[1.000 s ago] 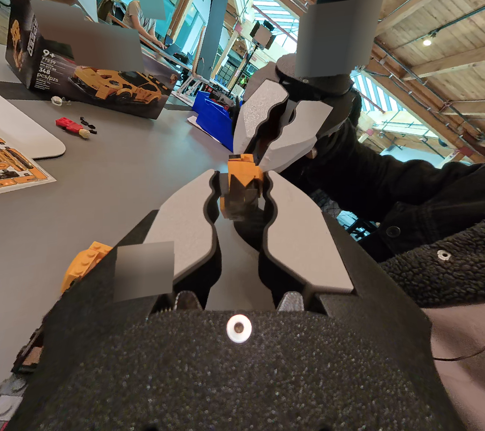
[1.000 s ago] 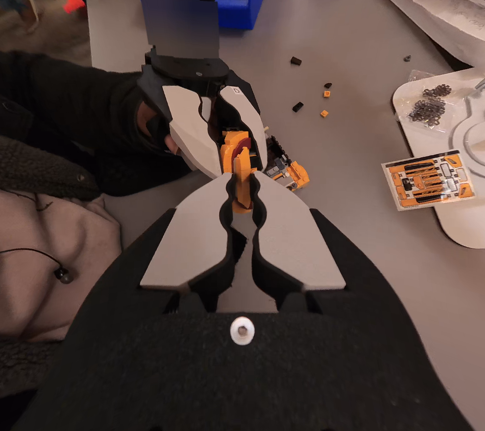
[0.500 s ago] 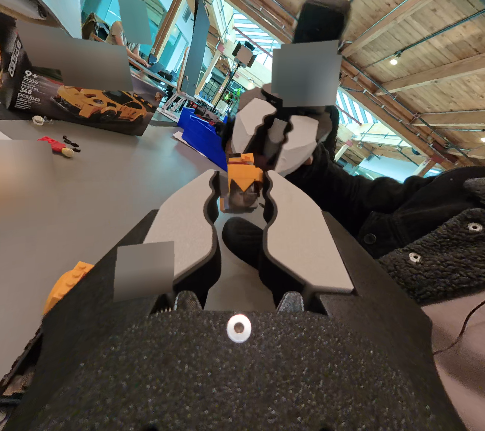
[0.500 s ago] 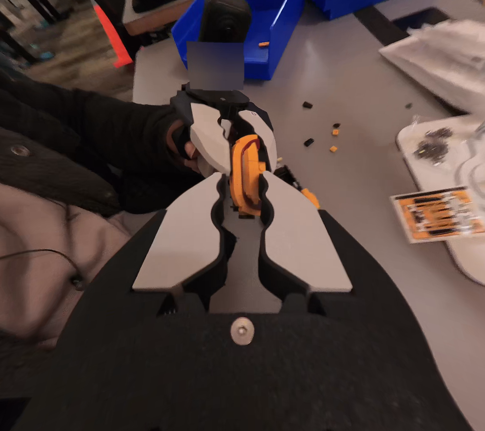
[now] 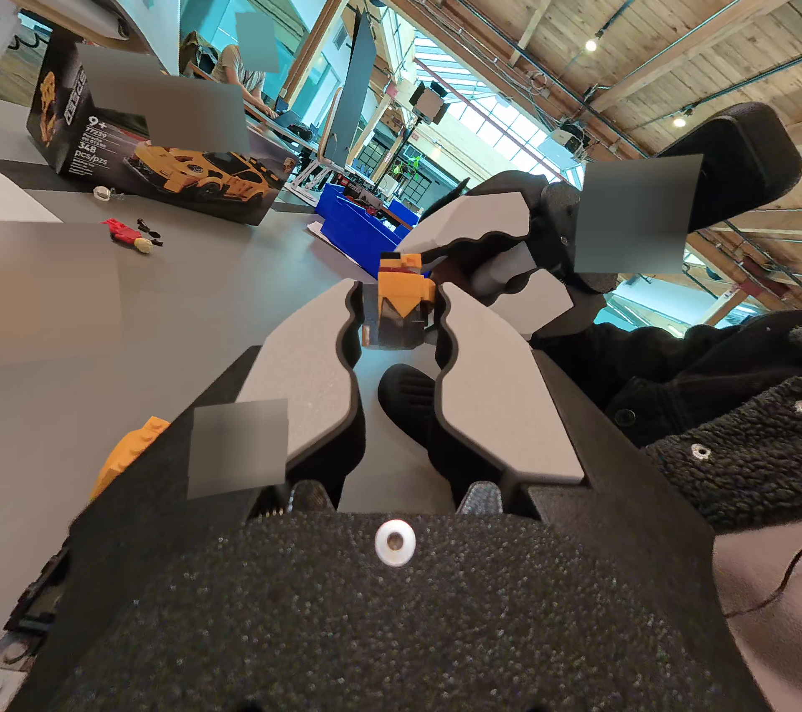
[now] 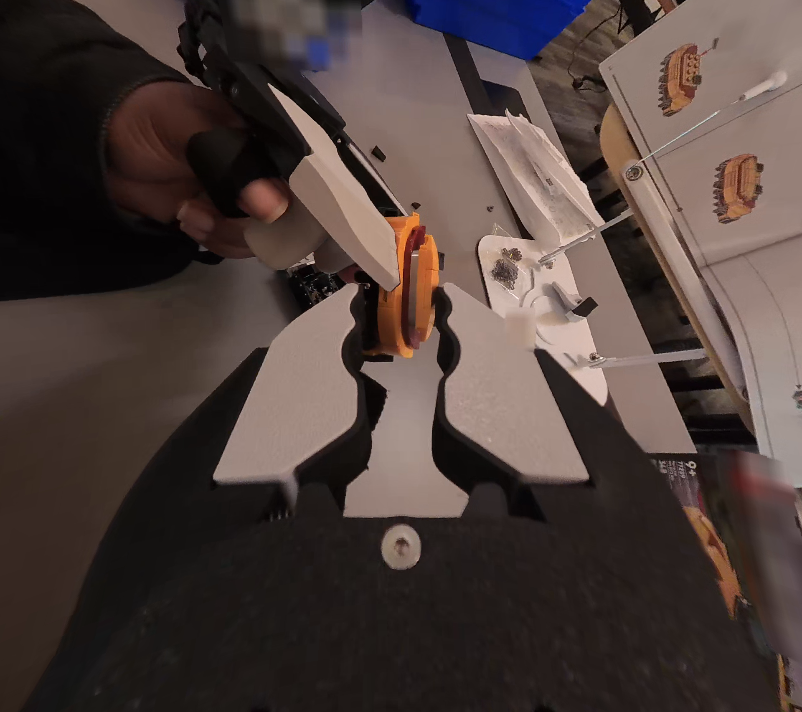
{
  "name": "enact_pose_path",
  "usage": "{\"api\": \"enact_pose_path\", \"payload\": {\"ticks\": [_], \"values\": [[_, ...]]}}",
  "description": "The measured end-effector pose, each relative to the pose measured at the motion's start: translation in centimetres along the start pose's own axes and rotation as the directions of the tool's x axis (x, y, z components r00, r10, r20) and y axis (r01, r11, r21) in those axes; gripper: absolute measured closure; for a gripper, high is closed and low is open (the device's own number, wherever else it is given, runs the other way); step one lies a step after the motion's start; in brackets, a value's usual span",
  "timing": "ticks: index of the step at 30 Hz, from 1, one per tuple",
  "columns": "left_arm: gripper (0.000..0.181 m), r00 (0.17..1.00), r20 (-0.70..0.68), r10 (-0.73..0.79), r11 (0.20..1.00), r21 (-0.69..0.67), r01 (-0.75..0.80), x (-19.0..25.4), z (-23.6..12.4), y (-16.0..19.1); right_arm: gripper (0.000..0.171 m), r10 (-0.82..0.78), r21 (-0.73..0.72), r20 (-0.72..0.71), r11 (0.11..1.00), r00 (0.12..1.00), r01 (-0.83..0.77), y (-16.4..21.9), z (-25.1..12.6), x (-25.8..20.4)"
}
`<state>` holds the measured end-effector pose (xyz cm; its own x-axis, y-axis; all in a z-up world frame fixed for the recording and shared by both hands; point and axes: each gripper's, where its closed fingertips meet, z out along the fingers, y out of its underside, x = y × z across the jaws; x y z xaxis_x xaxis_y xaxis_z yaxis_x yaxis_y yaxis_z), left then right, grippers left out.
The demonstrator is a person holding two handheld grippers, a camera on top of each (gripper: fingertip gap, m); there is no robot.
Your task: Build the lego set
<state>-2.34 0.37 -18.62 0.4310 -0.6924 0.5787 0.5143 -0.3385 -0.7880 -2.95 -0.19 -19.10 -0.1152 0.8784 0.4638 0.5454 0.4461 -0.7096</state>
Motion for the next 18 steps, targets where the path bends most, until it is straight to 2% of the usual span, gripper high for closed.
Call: {"api": "enact_pose_path", "payload": {"ticks": [10, 13, 15, 18], "values": [[0.150, 1.000, 0.019, -0.018, 1.000, 0.000, 0.018, -0.6, 0.0, 0.2, 0.143, 0.045, -0.014, -0.013, 0.999, 0.999, -0.045, 0.4, 0.4, 0.0], [0.150, 1.000, -0.011, -0.019, 1.000, -0.009, 0.019, -0.3, 0.0, 0.1, 0.142, 0.077, 0.017, 0.003, 0.997, 0.997, -0.077, 0.3, 0.3, -0.1], [0.150, 0.997, -0.083, -0.004, 1.000, -0.015, 0.002, 0.6, 0.0, -0.1, 0.138, 0.103, 0.079, 0.085, 0.991, 0.991, -0.110, -0.2, -0.6, -0.3], [0.150, 0.974, -0.223, 0.048, 0.998, -0.034, -0.056, 2.0, -0.5, -0.1, 0.126, 0.201, 0.108, 0.307, 0.964, 0.930, -0.244, 0.4, -2.6, -1.0]]}}
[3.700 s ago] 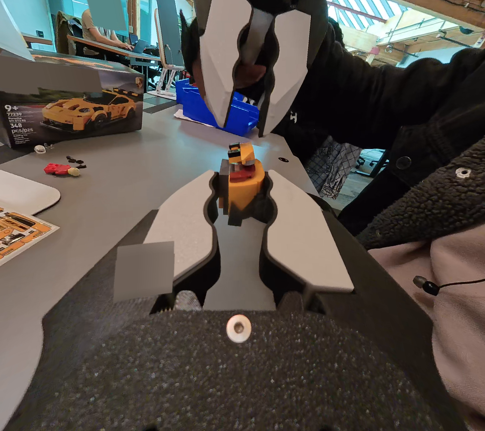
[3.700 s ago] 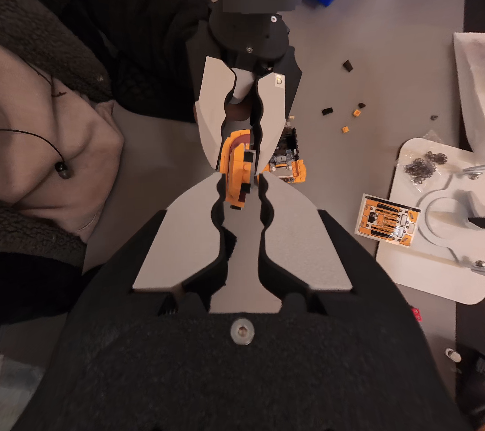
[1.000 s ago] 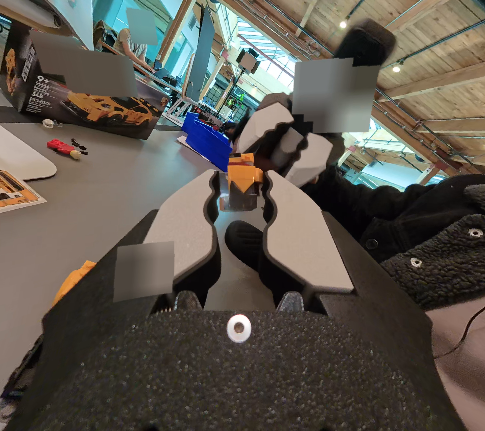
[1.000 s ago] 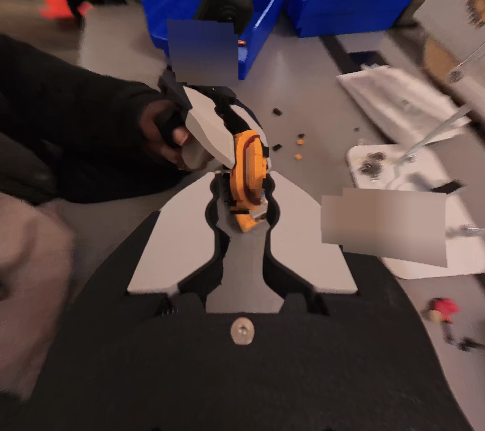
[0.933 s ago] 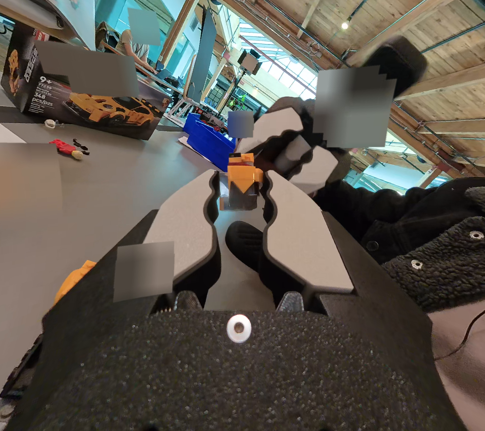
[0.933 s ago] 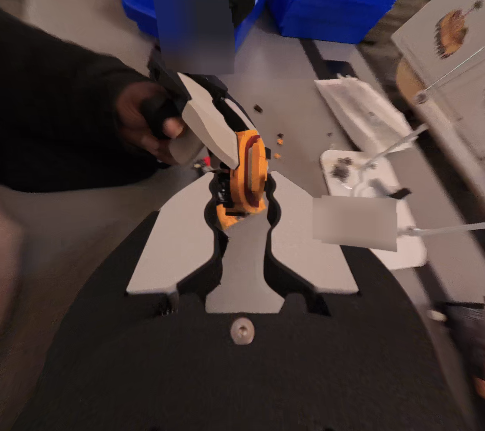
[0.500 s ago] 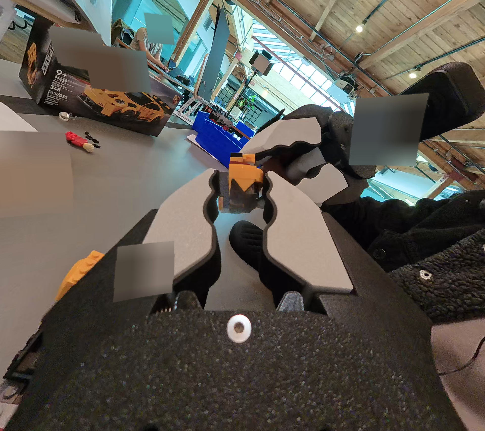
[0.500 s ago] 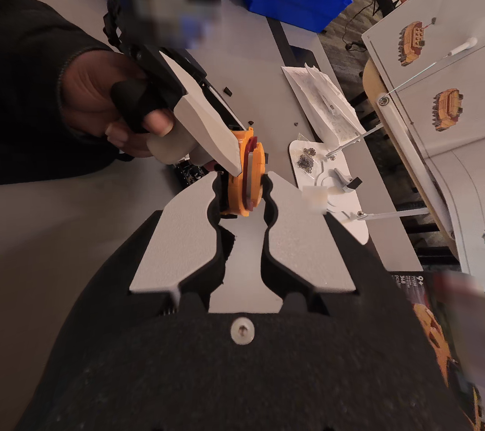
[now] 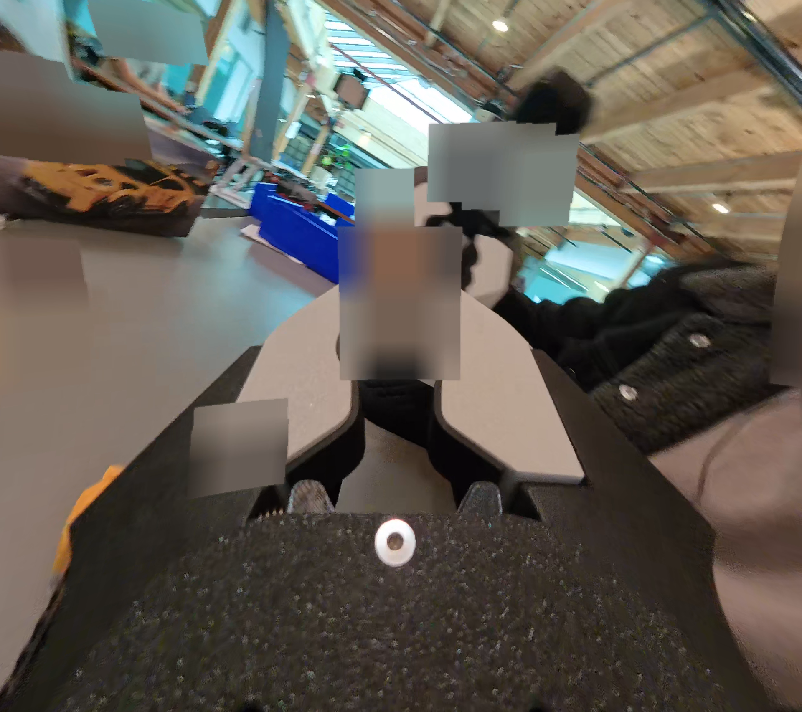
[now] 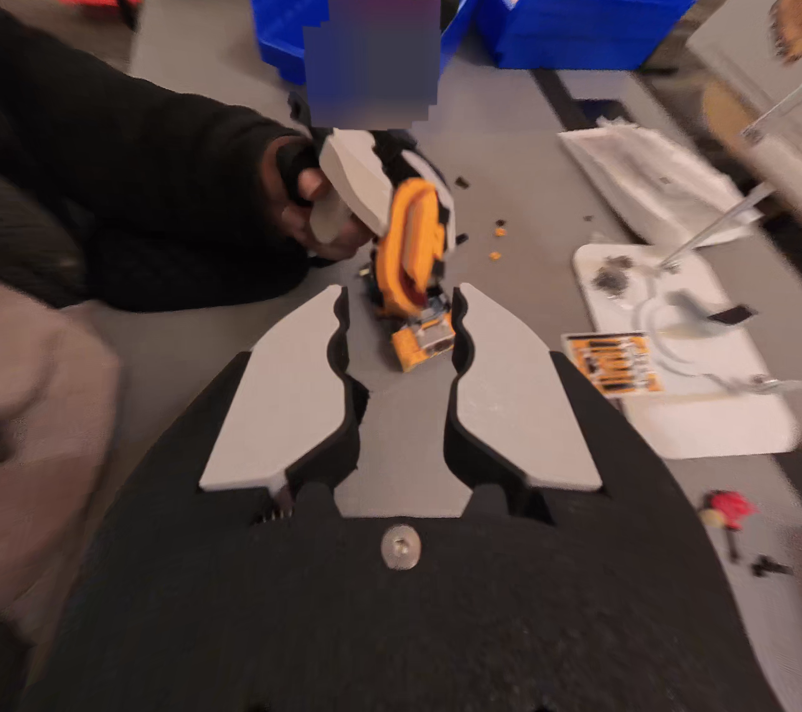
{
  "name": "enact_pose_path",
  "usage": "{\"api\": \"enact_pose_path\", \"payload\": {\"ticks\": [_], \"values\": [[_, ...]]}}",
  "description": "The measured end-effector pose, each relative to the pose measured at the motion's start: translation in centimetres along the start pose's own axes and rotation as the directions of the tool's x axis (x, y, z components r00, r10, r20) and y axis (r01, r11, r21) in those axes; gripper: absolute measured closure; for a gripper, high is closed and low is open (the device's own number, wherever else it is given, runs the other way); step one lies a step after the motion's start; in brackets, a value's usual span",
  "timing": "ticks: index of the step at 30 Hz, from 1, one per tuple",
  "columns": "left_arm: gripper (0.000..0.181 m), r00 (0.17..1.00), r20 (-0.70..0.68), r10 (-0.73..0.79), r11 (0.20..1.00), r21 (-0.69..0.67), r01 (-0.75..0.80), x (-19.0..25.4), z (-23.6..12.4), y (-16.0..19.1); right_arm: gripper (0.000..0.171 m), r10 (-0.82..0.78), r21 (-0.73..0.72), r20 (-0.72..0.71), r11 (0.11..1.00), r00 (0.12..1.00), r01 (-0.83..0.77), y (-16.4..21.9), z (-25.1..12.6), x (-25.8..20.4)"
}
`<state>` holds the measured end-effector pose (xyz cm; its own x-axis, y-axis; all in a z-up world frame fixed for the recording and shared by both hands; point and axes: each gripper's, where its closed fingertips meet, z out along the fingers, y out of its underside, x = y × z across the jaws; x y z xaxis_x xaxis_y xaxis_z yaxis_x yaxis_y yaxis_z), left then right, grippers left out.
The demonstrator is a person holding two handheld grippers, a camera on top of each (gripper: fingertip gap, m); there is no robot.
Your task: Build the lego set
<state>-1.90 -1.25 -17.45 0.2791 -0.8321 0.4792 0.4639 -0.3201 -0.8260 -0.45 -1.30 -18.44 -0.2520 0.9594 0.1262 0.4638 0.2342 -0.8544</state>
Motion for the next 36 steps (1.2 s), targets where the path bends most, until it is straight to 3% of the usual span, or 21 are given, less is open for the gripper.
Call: {"api": "enact_pose_path", "payload": {"ticks": [4, 7, 10, 14, 16, 20, 23, 27, 31, 33, 36], "values": [[0.150, 0.989, -0.109, 0.100, 0.989, -0.096, -0.111, 1.4, 0.4, 1.7, 0.122, 0.220, 0.032, 0.219, 0.972, 0.951, -0.232, 2.3, -0.2, -1.2], [0.151, 0.984, -0.097, 0.147, 0.971, -0.175, -0.162, 1.1, 0.9, 3.4, 0.122, 0.228, 0.085, 0.245, 0.963, 0.942, -0.255, 2.8, 0.8, -2.1], [0.150, 0.983, -0.036, 0.178, 0.959, -0.219, -0.182, 0.0, 1.0, 4.2, 0.141, 0.223, 0.118, 0.253, 0.959, 0.941, -0.259, 3.2, 1.6, -2.3], [0.148, 0.961, 0.096, 0.259, 0.935, -0.275, -0.225, -2.0, 0.7, 4.0, 0.141, 0.287, 0.135, 0.268, 0.934, 0.920, -0.331, 4.2, 2.0, -1.2], [0.130, 0.918, 0.205, 0.338, 0.896, -0.368, -0.248, -3.9, -0.4, 3.8, 0.141, 0.308, 0.143, 0.214, 0.929, 0.927, -0.341, 5.1, 1.7, 0.8], [0.107, 0.826, 0.305, 0.473, 0.693, -0.708, -0.136, -7.6, -3.4, 6.9, 0.141, 0.392, 0.124, 0.058, 0.910, 0.918, -0.396, 8.1, 1.0, 5.4], [0.092, 0.773, 0.259, 0.580, 0.452, -0.891, -0.040, -10.1, -5.1, 9.5, 0.141, 0.453, 0.119, 0.063, 0.881, 0.889, -0.458, 9.4, 1.3, 6.1], [0.077, 0.798, 0.175, 0.577, 0.225, -0.973, 0.051, -11.6, -5.6, 11.7, 0.141, 0.482, 0.107, 0.034, 0.869, 0.875, -0.483, 10.6, 1.2, 6.4], [0.097, 0.820, 0.118, 0.560, 0.125, -0.990, 0.057, -11.7, -5.3, 12.2, 0.141, 0.508, 0.127, 0.024, 0.853, 0.861, -0.507, 10.9, 0.6, 7.1], [0.097, 0.816, 0.122, 0.565, 0.194, -0.981, 0.013, -11.4, -4.4, 11.8, 0.141, 0.516, 0.141, 0.017, 0.847, 0.857, -0.513, 10.8, 0.3, 7.5], [0.098, 0.823, 0.203, 0.530, 0.496, -0.862, -0.107, -9.6, -1.1, 9.7, 0.141, 0.521, 0.166, 0.015, 0.841, 0.854, -0.516, 10.1, -0.2, 7.6]]}}
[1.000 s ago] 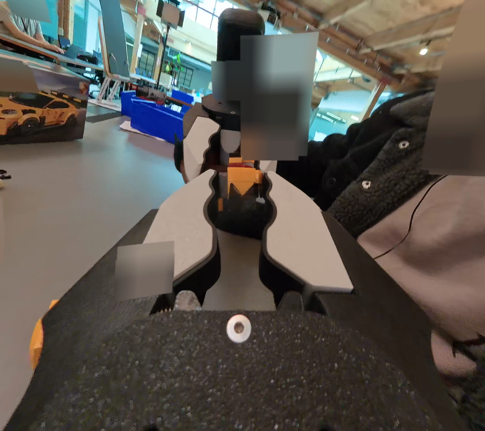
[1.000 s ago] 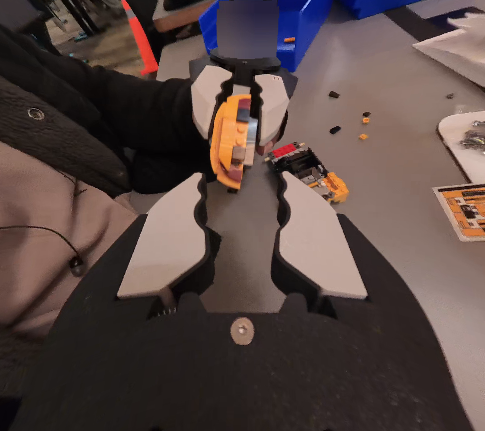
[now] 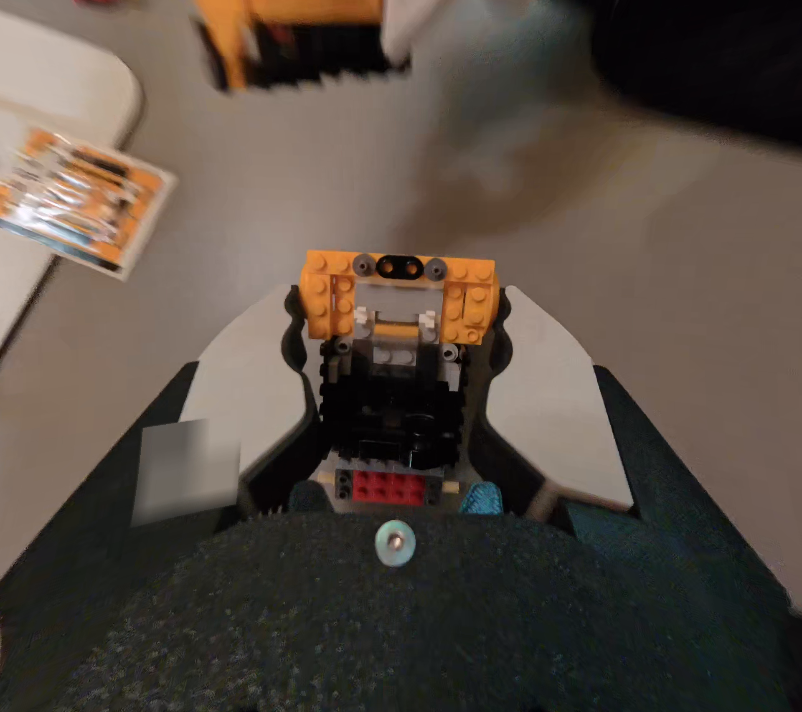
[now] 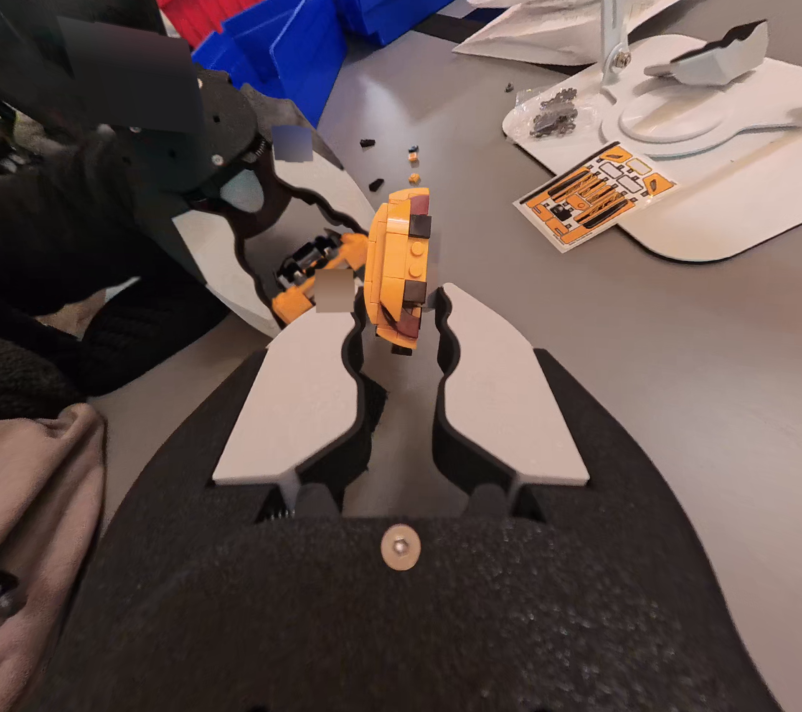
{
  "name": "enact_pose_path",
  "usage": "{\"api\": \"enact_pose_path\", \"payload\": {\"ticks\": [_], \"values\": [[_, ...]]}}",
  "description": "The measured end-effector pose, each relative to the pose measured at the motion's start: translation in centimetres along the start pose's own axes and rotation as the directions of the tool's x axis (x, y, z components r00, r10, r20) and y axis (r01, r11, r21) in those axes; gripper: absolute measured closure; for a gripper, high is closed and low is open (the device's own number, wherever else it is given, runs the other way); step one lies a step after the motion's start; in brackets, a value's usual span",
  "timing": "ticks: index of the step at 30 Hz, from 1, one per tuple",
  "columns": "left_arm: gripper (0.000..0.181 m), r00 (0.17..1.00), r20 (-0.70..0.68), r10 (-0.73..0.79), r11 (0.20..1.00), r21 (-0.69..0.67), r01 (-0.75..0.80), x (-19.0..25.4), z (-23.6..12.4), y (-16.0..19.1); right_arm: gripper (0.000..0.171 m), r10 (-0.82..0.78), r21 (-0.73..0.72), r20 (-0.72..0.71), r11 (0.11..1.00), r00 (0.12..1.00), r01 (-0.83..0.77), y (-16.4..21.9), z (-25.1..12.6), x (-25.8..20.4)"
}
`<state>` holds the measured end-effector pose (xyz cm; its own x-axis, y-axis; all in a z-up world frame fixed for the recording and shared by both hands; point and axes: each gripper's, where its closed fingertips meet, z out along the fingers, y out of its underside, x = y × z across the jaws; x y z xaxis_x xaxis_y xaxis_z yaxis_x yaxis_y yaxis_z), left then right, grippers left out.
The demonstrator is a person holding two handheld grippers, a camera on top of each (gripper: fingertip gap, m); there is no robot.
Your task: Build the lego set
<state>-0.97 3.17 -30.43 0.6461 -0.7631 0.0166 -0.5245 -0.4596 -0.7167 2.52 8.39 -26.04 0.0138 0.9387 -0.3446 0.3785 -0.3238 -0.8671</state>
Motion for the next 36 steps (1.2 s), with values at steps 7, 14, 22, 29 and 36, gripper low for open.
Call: {"api": "enact_pose_path", "payload": {"ticks": [7, 14, 22, 29, 36], "values": [[0.098, 0.960, 0.186, -0.209, 0.811, 0.582, 0.064, 0.4, -3.4, -6.6, 0.141, 0.058, 0.050, 0.045, 0.997, 0.997, -0.061, -3.5, -1.3, -2.9], [0.097, 0.893, 0.337, -0.299, 0.785, 0.619, 0.030, 0.9, -3.4, -7.2, 0.141, 0.023, -0.150, -0.023, 0.988, 0.999, -0.026, -4.6, -1.2, -4.6], [0.098, 0.828, 0.449, -0.337, 0.724, 0.686, -0.077, 0.3, -7.8, -7.9, 0.141, -0.089, -0.309, -0.065, 0.949, 0.994, 0.065, -6.7, 0.3, -8.9], [0.098, 0.823, 0.458, -0.336, 0.626, 0.761, -0.168, 1.5, -12.0, -8.4, 0.141, -0.159, -0.347, -0.076, 0.930, 0.984, 0.123, -9.4, 0.9, -12.9], [0.098, 0.993, 0.025, -0.117, 0.540, 0.841, 0.042, 5.9, -13.6, -8.8, 0.141, -0.431, -0.276, 0.252, 0.826, 0.866, 0.491, -9.2, -1.6, -16.5]]}}
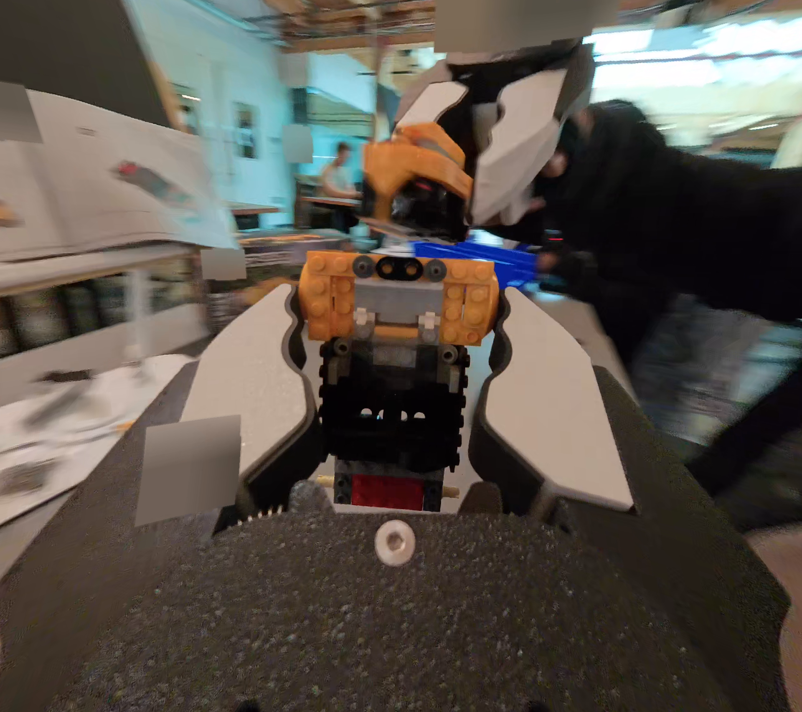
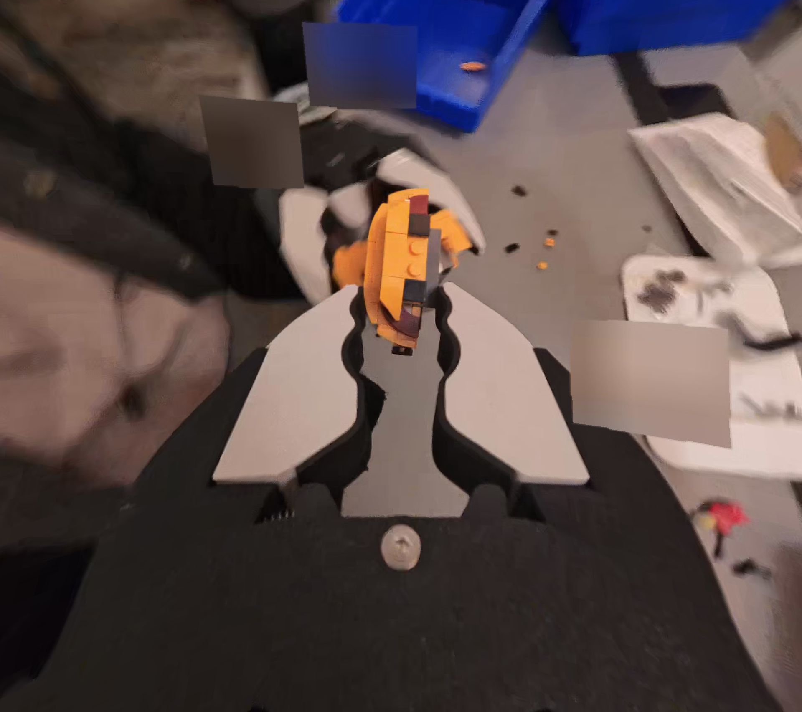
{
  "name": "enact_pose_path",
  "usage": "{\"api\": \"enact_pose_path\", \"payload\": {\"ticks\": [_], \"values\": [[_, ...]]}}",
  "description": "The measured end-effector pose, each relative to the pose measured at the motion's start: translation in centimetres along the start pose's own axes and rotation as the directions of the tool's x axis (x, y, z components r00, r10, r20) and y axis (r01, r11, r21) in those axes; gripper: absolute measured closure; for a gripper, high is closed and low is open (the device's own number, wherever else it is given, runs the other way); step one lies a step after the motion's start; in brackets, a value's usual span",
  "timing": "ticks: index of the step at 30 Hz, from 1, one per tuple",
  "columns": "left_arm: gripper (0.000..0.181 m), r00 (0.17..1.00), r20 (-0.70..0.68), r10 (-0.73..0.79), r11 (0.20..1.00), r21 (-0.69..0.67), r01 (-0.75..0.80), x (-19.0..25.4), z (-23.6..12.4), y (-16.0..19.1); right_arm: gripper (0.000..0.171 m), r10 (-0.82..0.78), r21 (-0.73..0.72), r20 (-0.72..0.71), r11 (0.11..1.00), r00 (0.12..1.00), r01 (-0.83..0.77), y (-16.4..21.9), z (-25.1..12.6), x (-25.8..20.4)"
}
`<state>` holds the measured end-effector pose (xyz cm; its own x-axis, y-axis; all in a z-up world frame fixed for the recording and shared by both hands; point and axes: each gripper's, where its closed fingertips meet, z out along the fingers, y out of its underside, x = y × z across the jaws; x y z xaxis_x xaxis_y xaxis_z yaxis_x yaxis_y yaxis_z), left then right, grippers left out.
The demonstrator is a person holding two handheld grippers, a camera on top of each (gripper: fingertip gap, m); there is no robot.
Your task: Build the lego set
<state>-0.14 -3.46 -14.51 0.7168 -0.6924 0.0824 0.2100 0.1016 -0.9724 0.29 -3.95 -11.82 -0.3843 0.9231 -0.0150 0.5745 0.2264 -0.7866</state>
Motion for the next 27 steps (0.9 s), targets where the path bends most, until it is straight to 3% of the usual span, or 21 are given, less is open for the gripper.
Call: {"api": "enact_pose_path", "payload": {"ticks": [2, 5, 9, 14, 18, 27], "values": [[0.097, 0.971, -0.210, -0.117, 0.991, -0.083, 0.102, 2.1, -0.7, 1.2, 0.141, -0.182, 0.026, 0.109, 0.983, 0.977, 0.180, 1.5, -1.1, -2.2], [0.098, 0.845, -0.466, -0.262, 0.963, -0.186, 0.196, 5.2, -2.0, 3.1, 0.141, -0.213, 0.080, 0.273, 0.977, 0.938, 0.199, 3.1, -1.7, -5.2], [0.098, 0.668, -0.647, -0.368, 0.929, -0.294, 0.226, 8.2, -2.5, 4.7, 0.141, -0.308, 0.034, 0.360, 0.947, 0.880, 0.318, 5.4, -0.2, -7.2], [0.098, 0.517, -0.740, -0.430, 0.902, -0.369, 0.223, 9.5, -2.6, 5.2, 0.141, -0.439, 0.040, 0.412, 0.884, 0.798, 0.466, 6.1, 1.4, -8.6], [0.098, 0.446, -0.774, -0.449, 0.893, -0.381, 0.238, 10.0, -2.9, 5.1, 0.141, -0.483, 0.022, 0.434, 0.849, 0.760, 0.527, 6.0, 2.0, -8.4], [0.098, 0.457, -0.771, -0.444, 0.895, -0.356, 0.270, 9.5, -3.3, 4.9, 0.141, -0.507, 0.015, 0.465, 0.824, 0.726, 0.566, 5.1, 3.3, -7.2]]}}
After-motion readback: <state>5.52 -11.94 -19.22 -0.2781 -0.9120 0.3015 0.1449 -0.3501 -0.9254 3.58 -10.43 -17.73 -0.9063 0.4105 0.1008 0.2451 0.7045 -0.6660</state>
